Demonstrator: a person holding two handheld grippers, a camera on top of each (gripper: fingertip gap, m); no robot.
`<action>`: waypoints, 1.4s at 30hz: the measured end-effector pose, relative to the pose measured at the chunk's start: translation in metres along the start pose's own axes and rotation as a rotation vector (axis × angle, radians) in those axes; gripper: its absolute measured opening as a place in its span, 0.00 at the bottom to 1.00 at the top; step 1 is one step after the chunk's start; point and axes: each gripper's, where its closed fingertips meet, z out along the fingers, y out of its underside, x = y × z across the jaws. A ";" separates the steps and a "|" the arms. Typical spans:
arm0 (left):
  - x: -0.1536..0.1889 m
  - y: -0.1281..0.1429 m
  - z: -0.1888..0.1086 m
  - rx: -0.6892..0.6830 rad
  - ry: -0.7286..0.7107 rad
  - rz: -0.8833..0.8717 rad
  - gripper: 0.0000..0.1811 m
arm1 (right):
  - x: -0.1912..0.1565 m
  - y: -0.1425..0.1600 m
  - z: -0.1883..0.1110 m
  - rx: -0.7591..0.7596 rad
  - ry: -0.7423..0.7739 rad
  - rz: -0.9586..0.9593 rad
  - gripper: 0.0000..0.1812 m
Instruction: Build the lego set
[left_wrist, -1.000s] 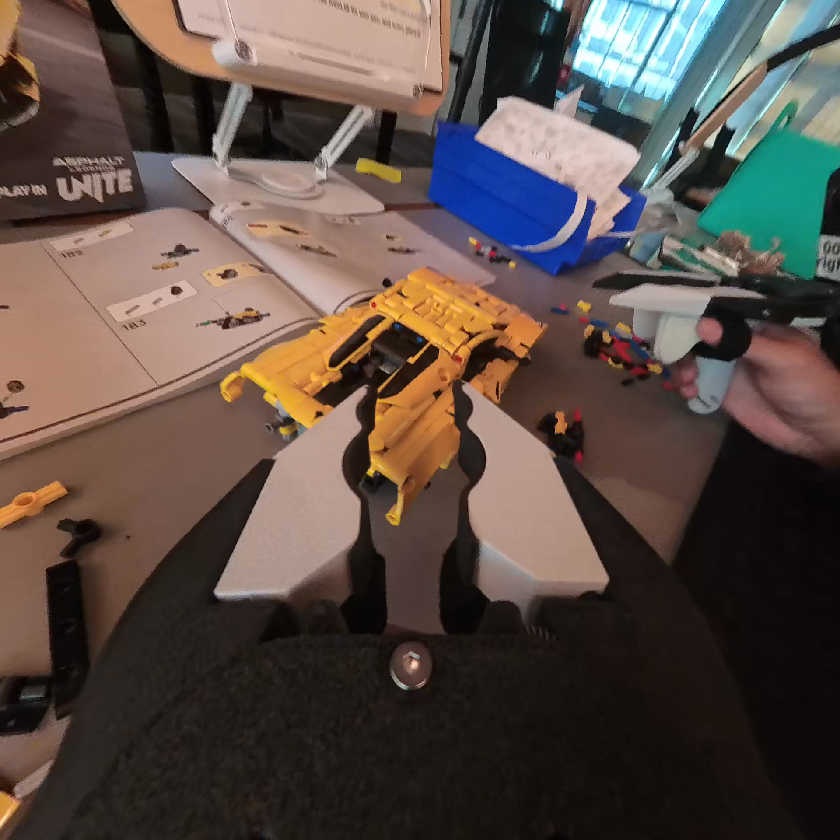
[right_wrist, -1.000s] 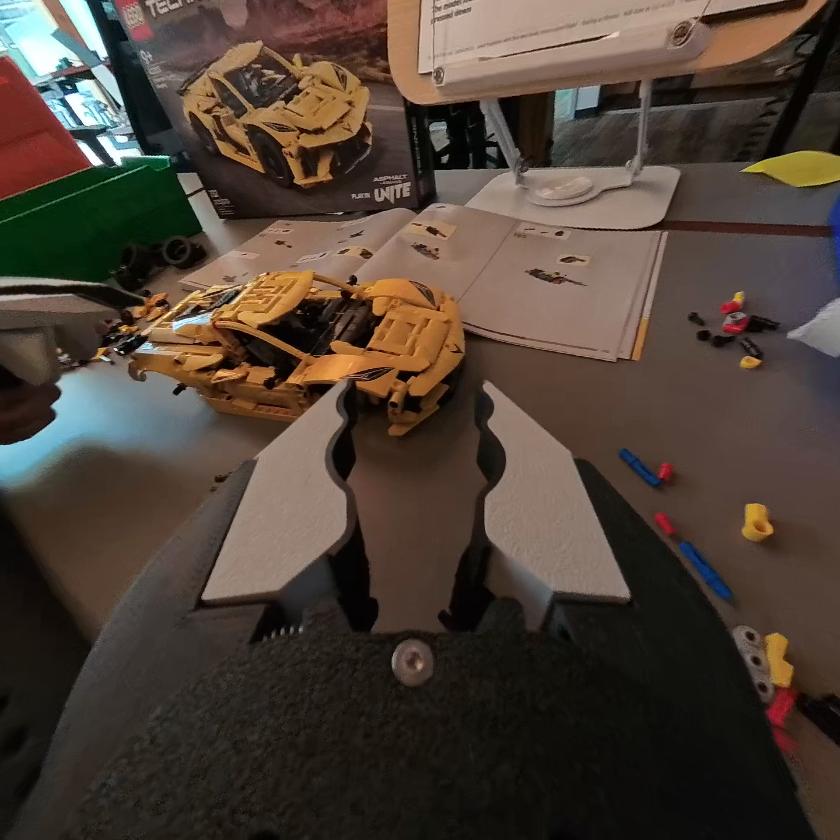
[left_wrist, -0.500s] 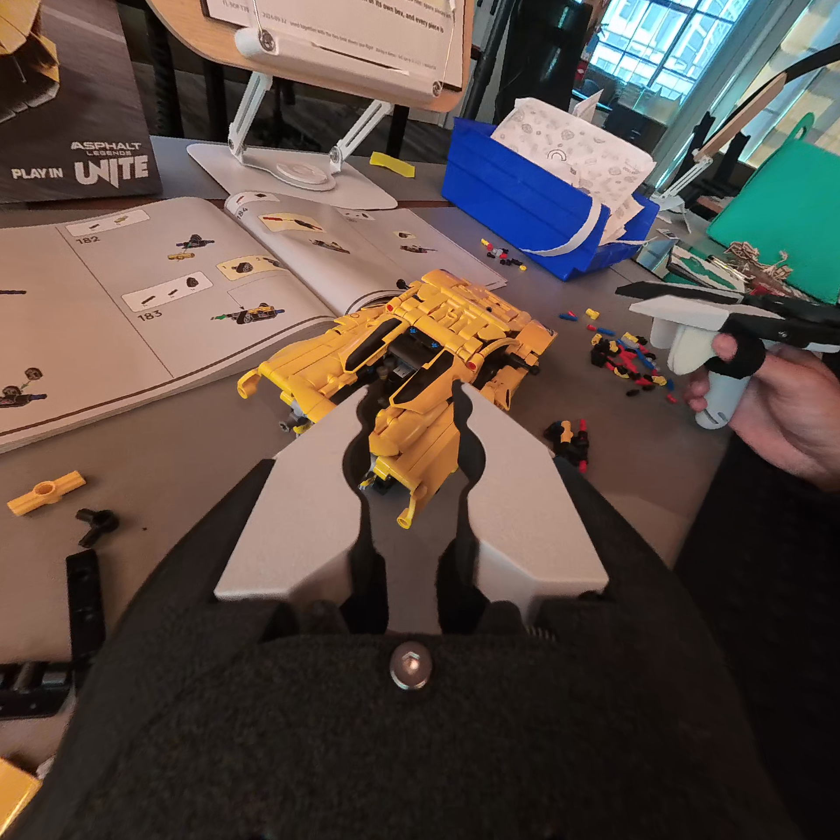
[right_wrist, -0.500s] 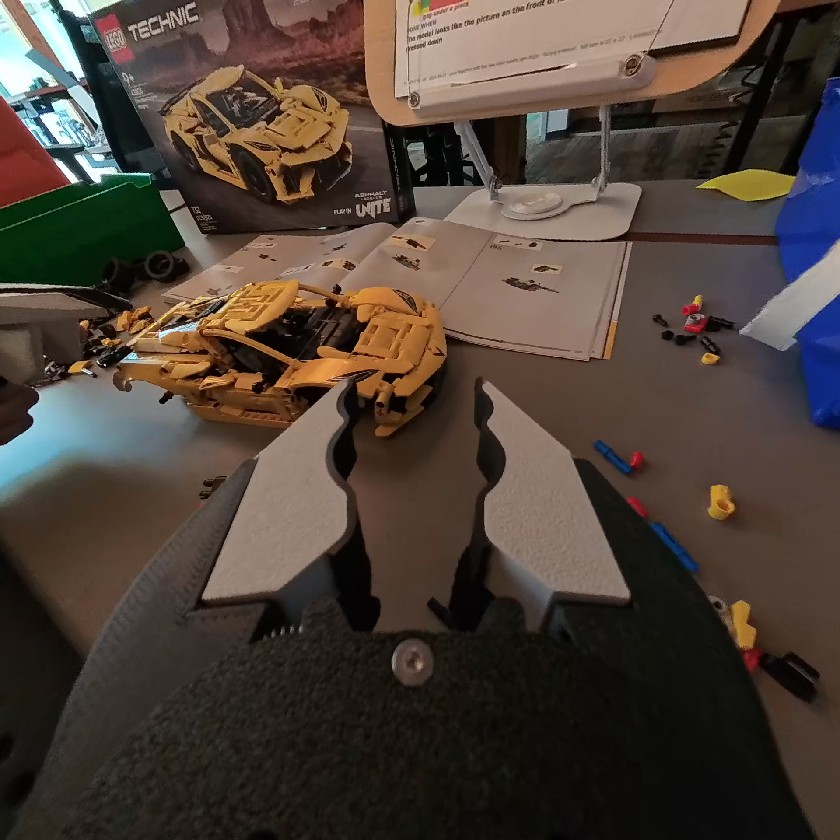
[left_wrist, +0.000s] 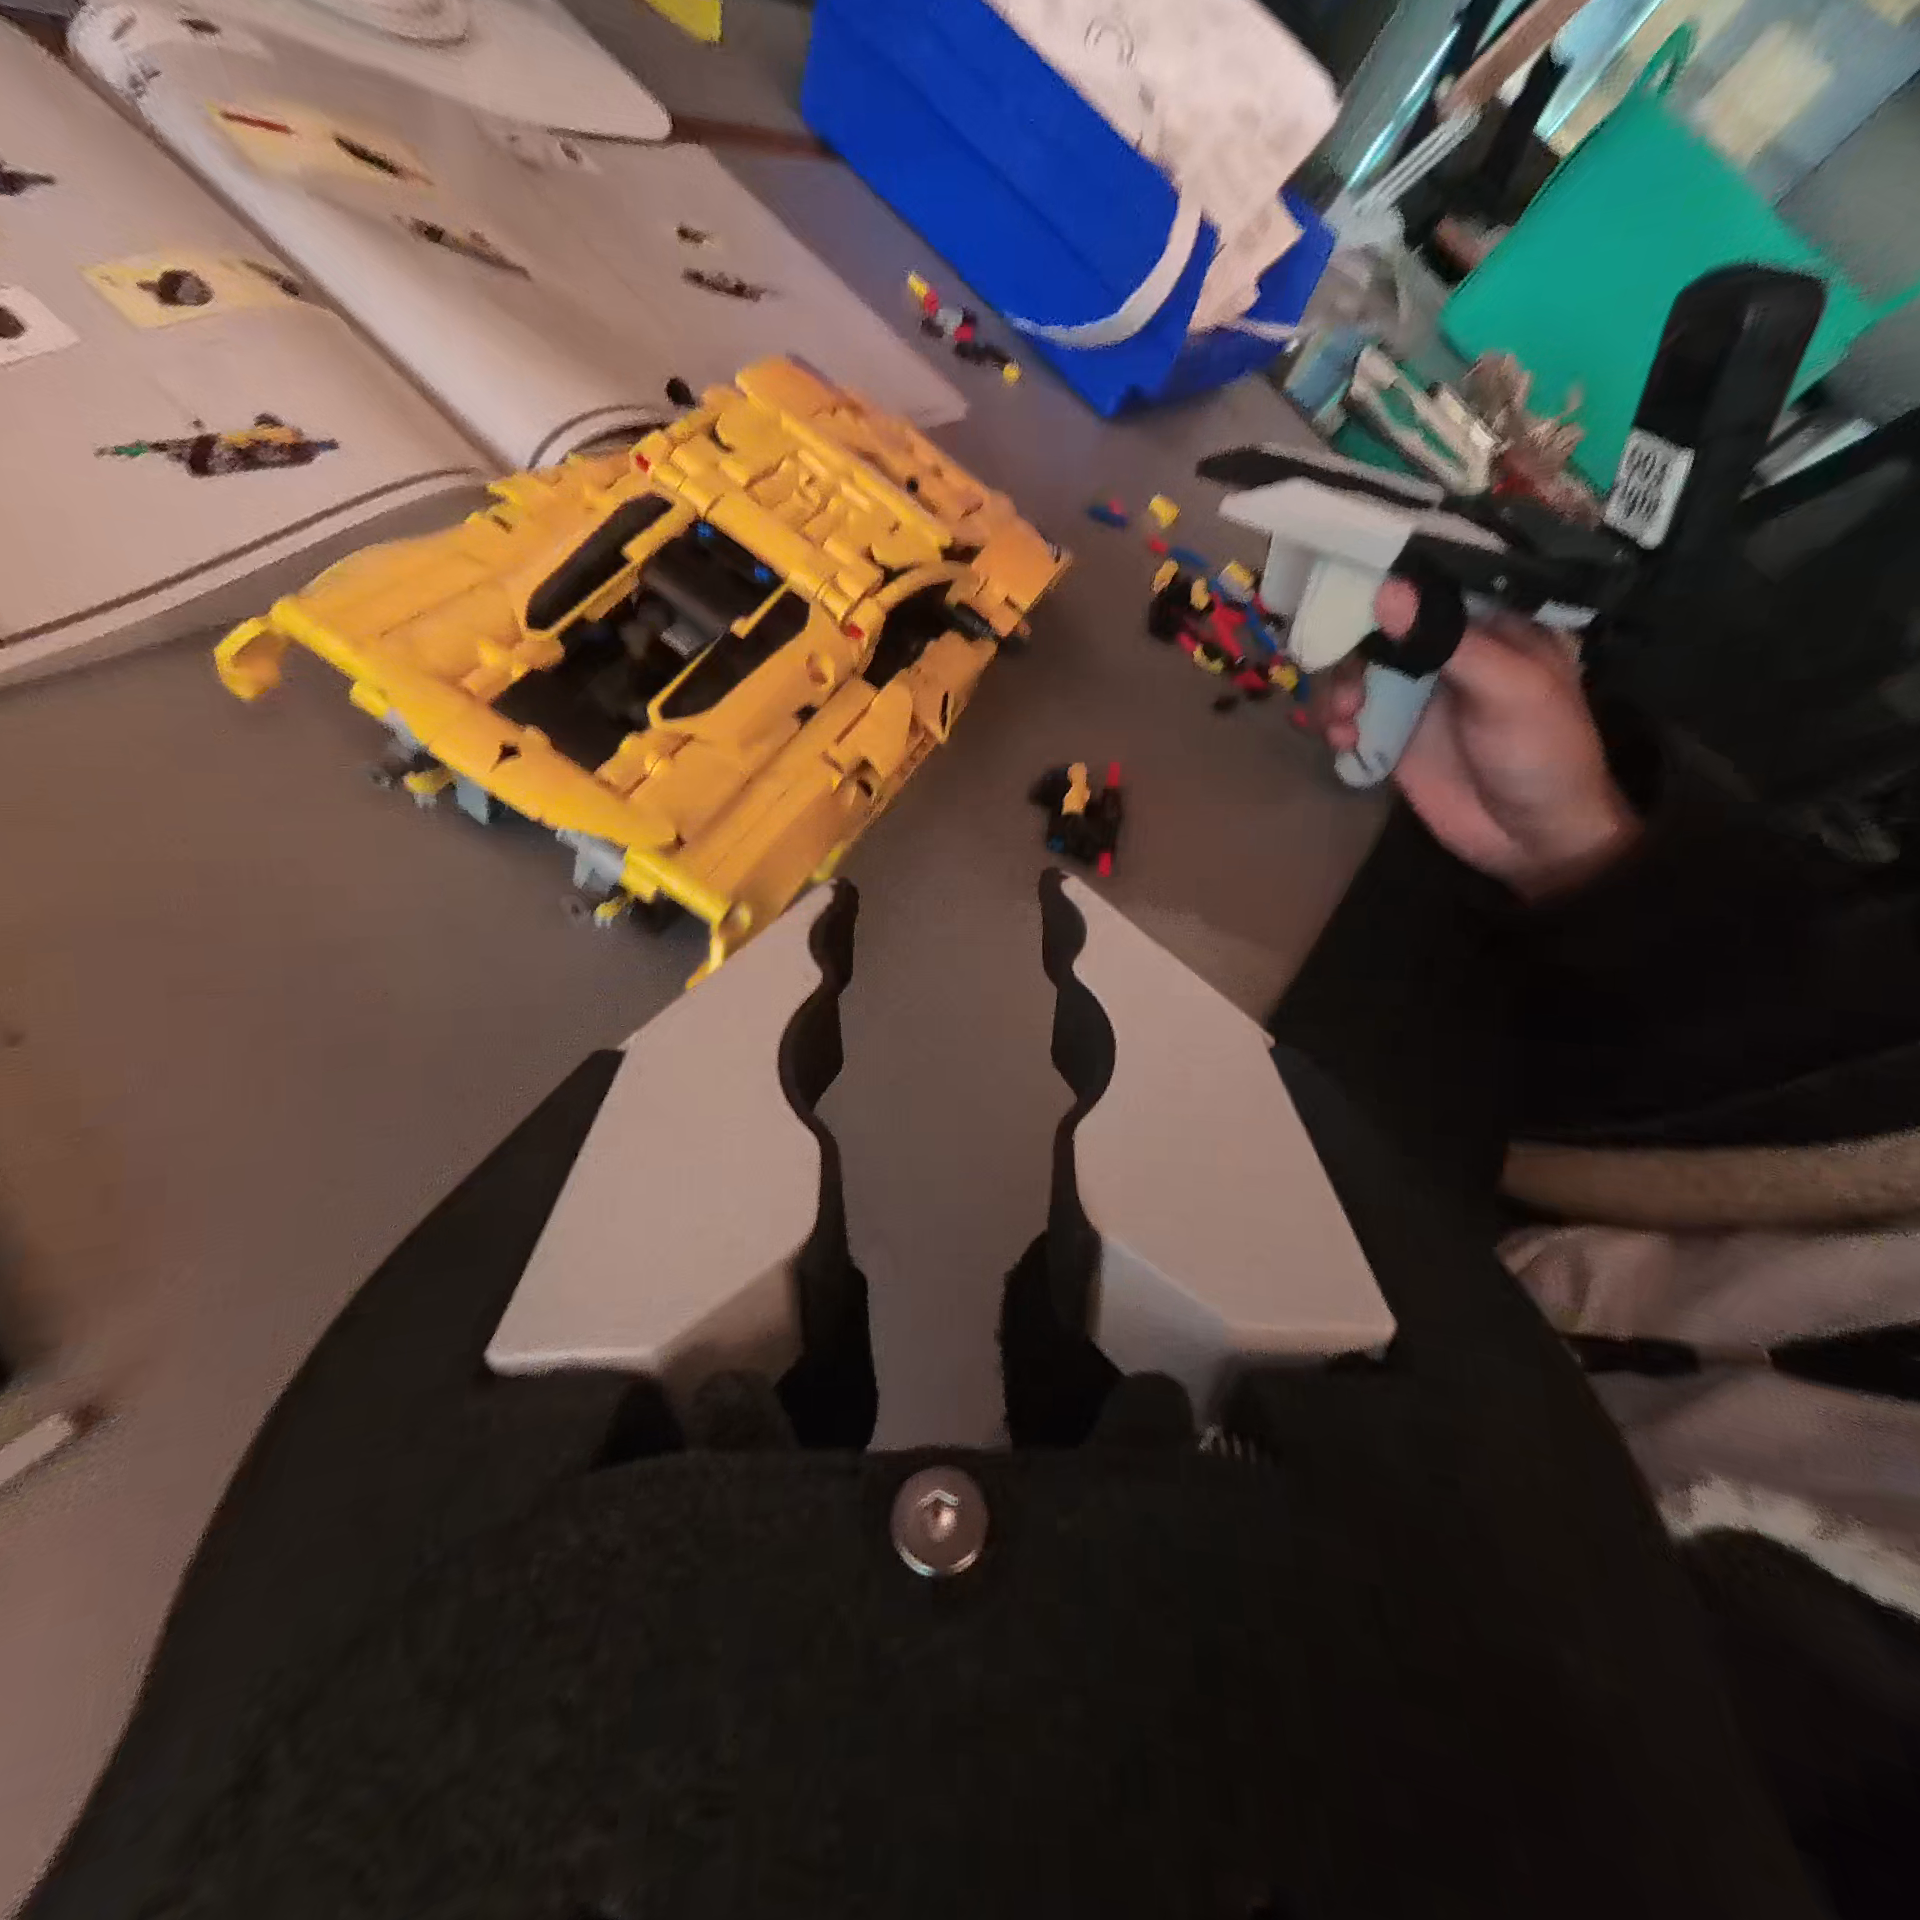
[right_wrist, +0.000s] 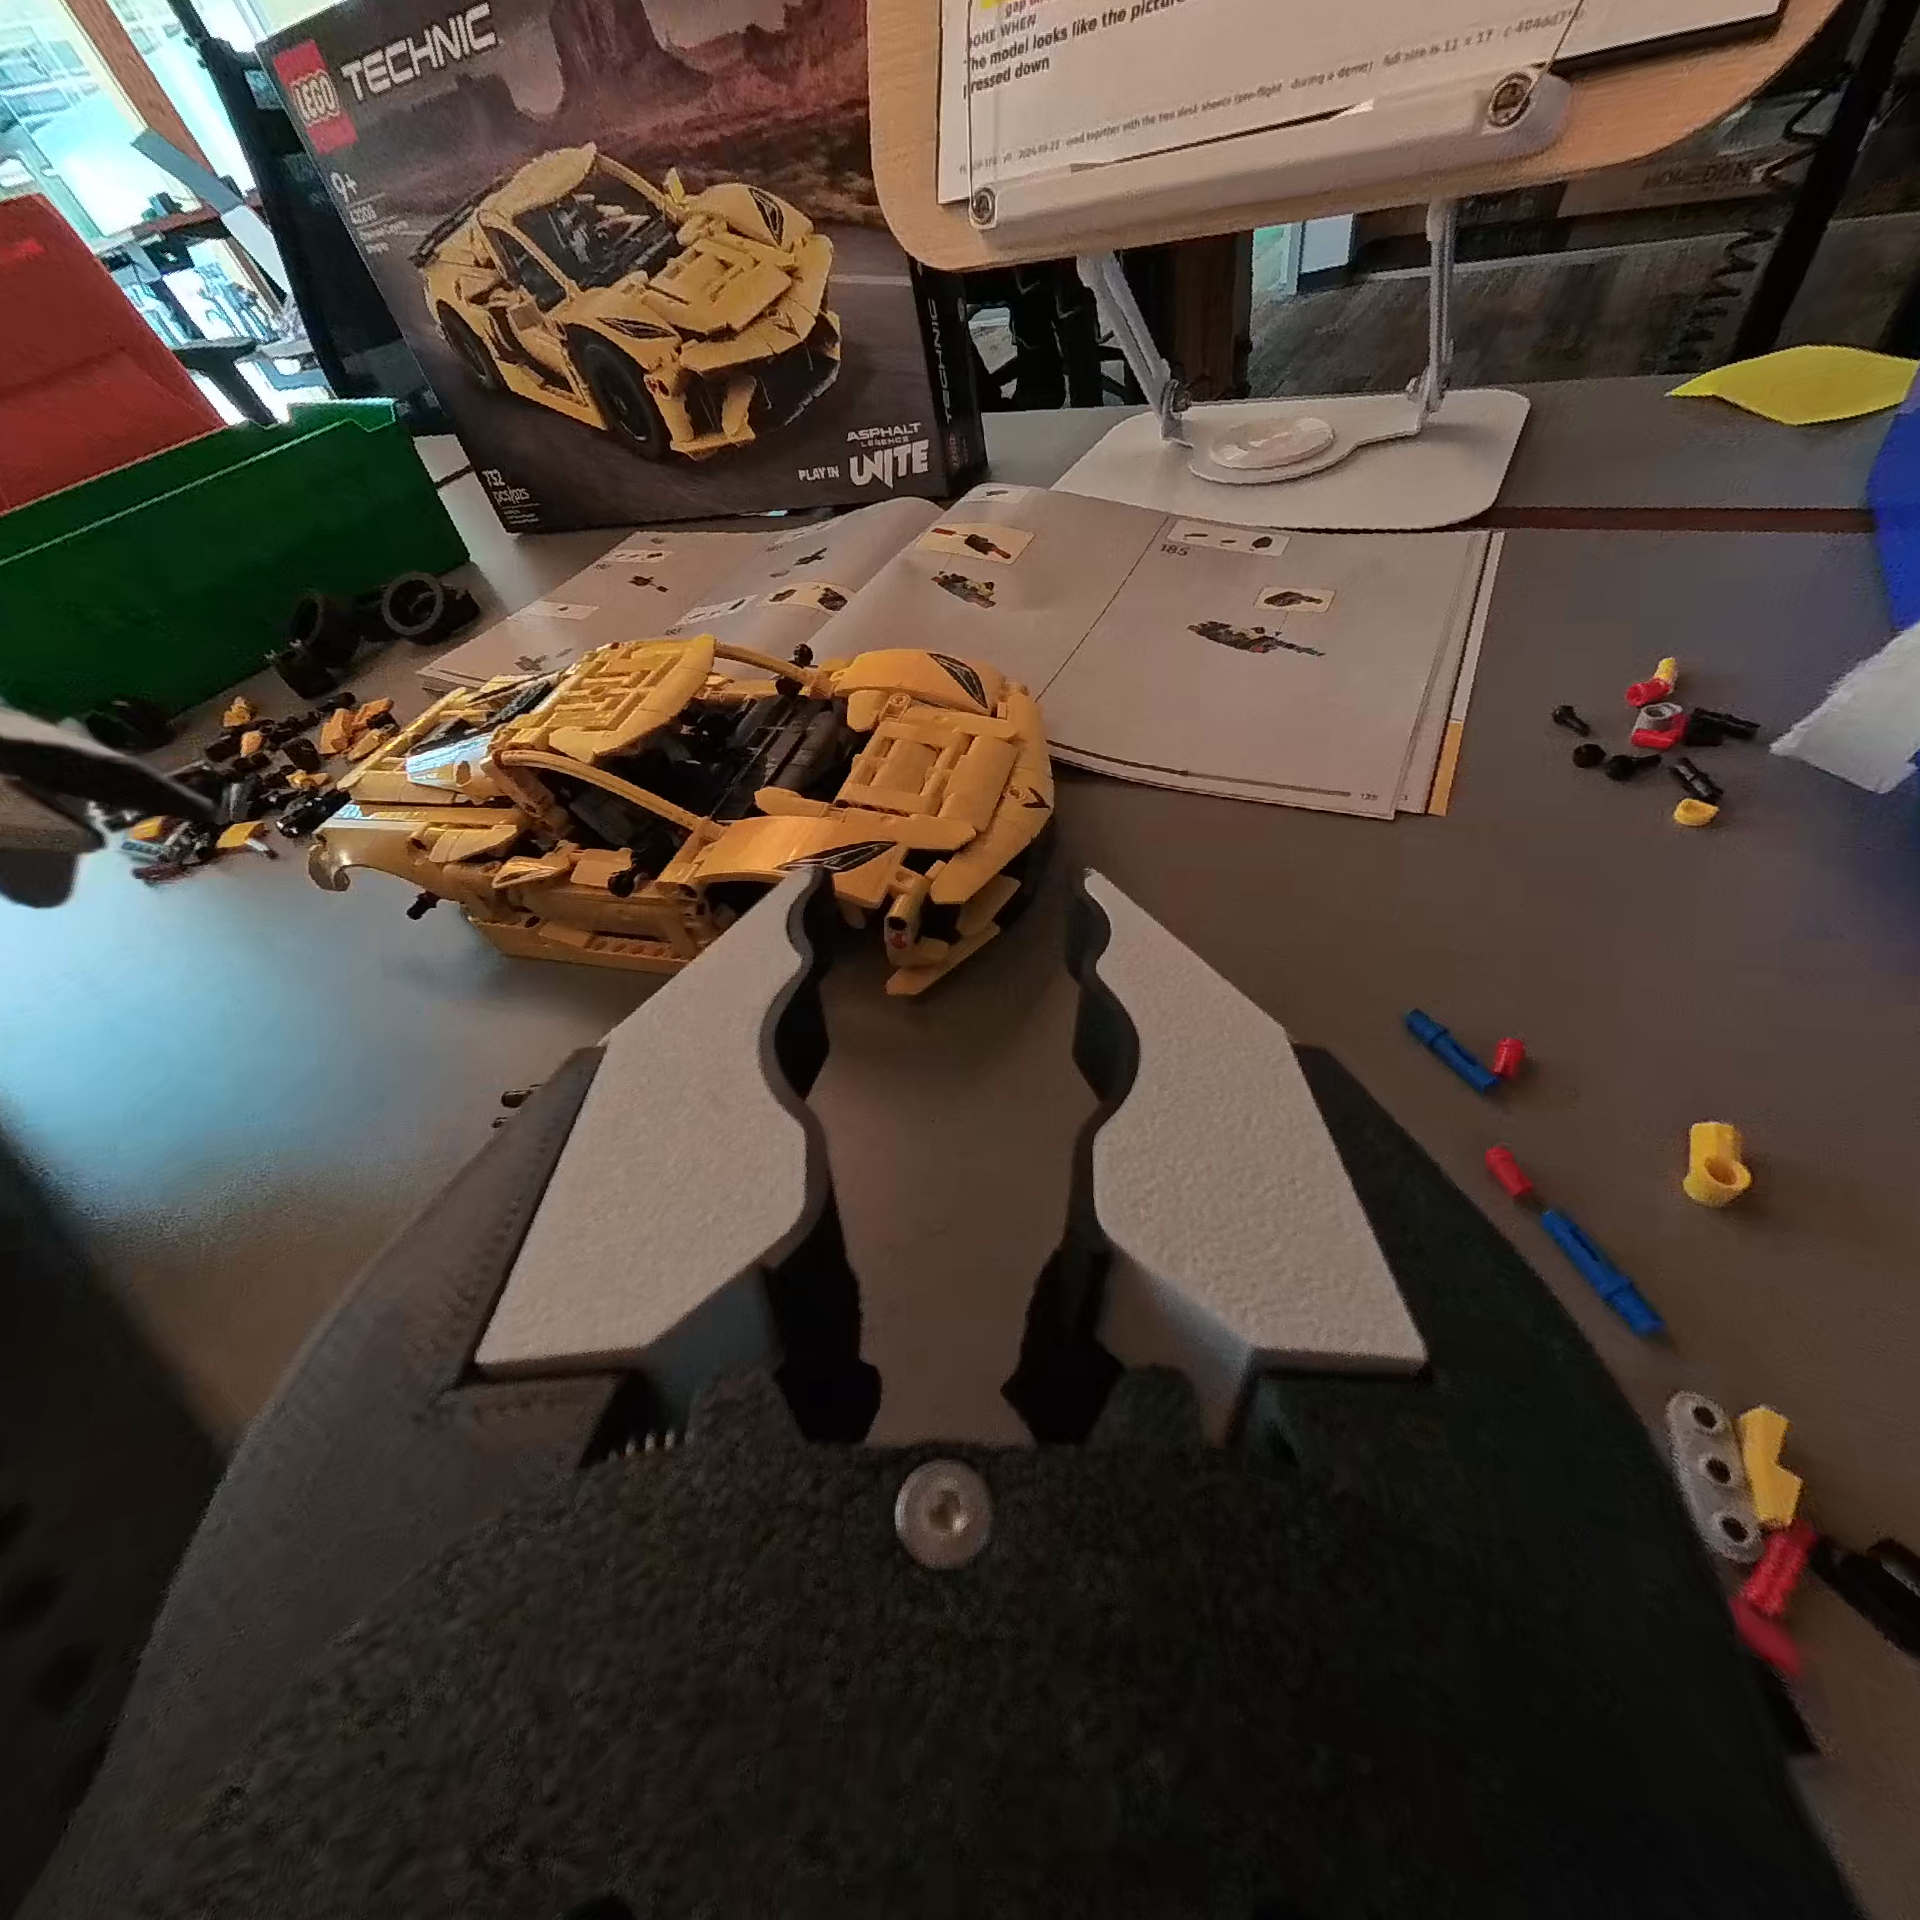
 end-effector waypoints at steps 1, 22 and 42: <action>-0.003 0.000 -0.005 0.019 -0.027 0.022 0.20 | 0.001 0.001 0.002 -0.007 0.001 -0.003 0.24; -0.093 -0.161 0.052 0.004 -0.195 0.157 0.21 | 0.117 0.041 -0.051 -0.487 0.028 -0.130 0.13; -0.089 -0.175 0.135 -0.099 -0.220 0.323 0.21 | 0.068 0.062 -0.040 -0.588 -0.042 -0.288 0.05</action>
